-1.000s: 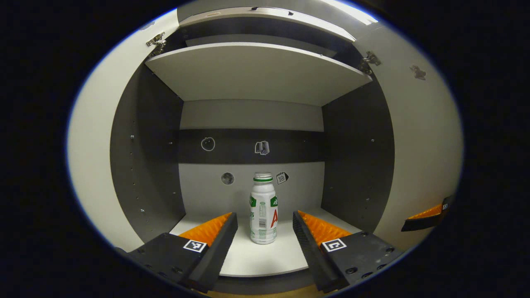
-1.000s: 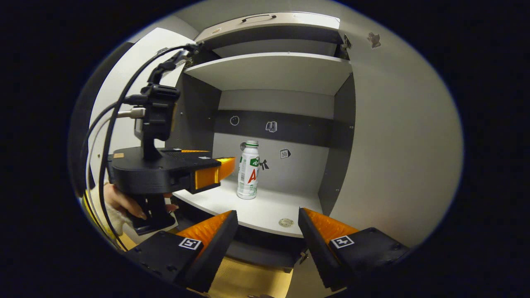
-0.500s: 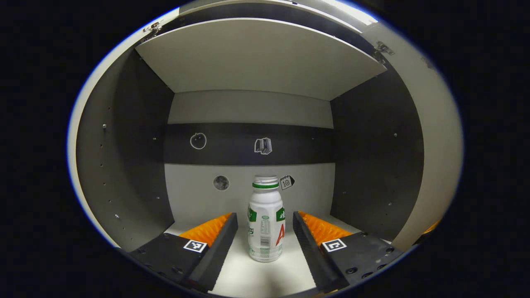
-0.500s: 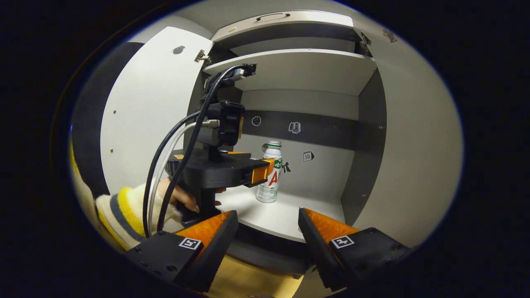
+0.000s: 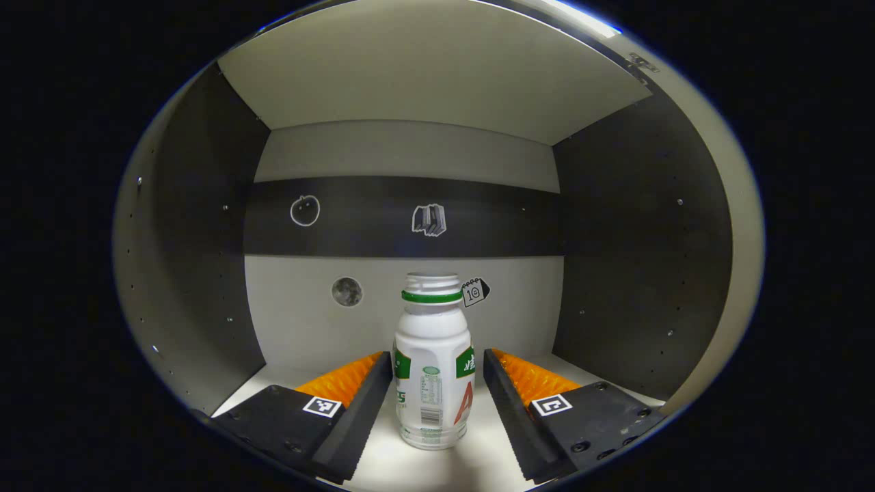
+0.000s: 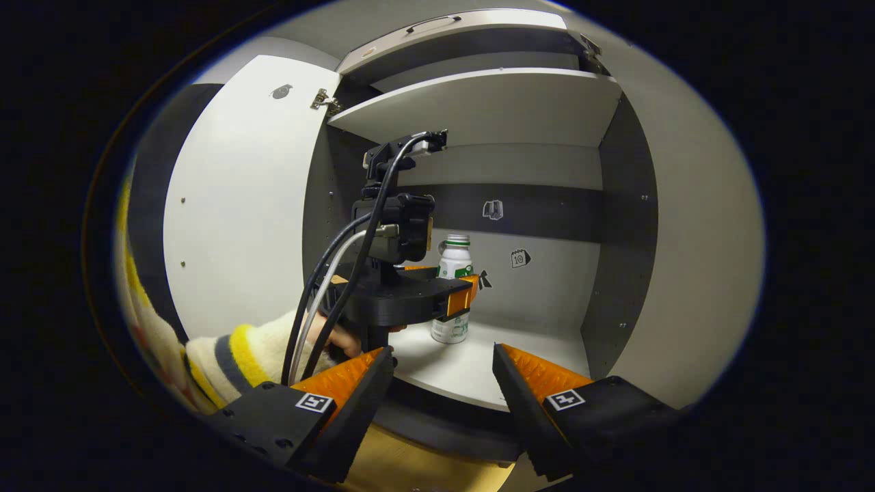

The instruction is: Grasp the bottle in the cabinet with the left hand and place it on the coaster, then close the right door with the right hand and the left door with the left hand.

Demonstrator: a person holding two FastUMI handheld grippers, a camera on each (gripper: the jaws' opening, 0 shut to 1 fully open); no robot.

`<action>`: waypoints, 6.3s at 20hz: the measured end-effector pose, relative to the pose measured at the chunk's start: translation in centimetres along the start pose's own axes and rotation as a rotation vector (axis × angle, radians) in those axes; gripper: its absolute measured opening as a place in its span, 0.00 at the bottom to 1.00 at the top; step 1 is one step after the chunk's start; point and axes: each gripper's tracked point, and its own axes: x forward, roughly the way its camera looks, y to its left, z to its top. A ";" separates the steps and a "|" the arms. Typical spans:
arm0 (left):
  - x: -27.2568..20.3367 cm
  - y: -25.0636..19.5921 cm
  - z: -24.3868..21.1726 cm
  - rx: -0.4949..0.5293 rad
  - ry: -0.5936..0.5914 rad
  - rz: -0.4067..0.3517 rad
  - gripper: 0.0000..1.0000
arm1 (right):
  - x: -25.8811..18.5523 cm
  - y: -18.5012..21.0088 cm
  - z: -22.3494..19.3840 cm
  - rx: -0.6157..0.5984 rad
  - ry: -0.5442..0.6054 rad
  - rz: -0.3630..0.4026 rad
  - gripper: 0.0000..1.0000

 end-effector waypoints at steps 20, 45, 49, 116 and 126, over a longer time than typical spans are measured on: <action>-4.8 0.6 3.5 -0.010 -0.029 -0.027 0.75 | -2.3 0.9 3.5 0.012 -0.091 -0.049 0.97; -33.3 -1.4 4.1 0.058 -0.059 -0.144 0.75 | -22.9 12.4 5.7 -0.085 -0.179 -0.346 0.96; -36.1 -3.5 0.5 0.073 -0.004 -0.216 0.75 | -25.2 11.2 4.7 -0.112 -0.141 -0.432 0.96; -46.2 -8.3 -10.4 0.069 -0.051 -0.256 0.95 | -31.7 -0.1 -5.0 -0.054 0.016 -0.627 0.97; -51.4 -2.5 -0.7 0.094 -0.043 -0.296 0.94 | -36.4 -3.6 0.9 -0.041 0.010 -0.790 0.96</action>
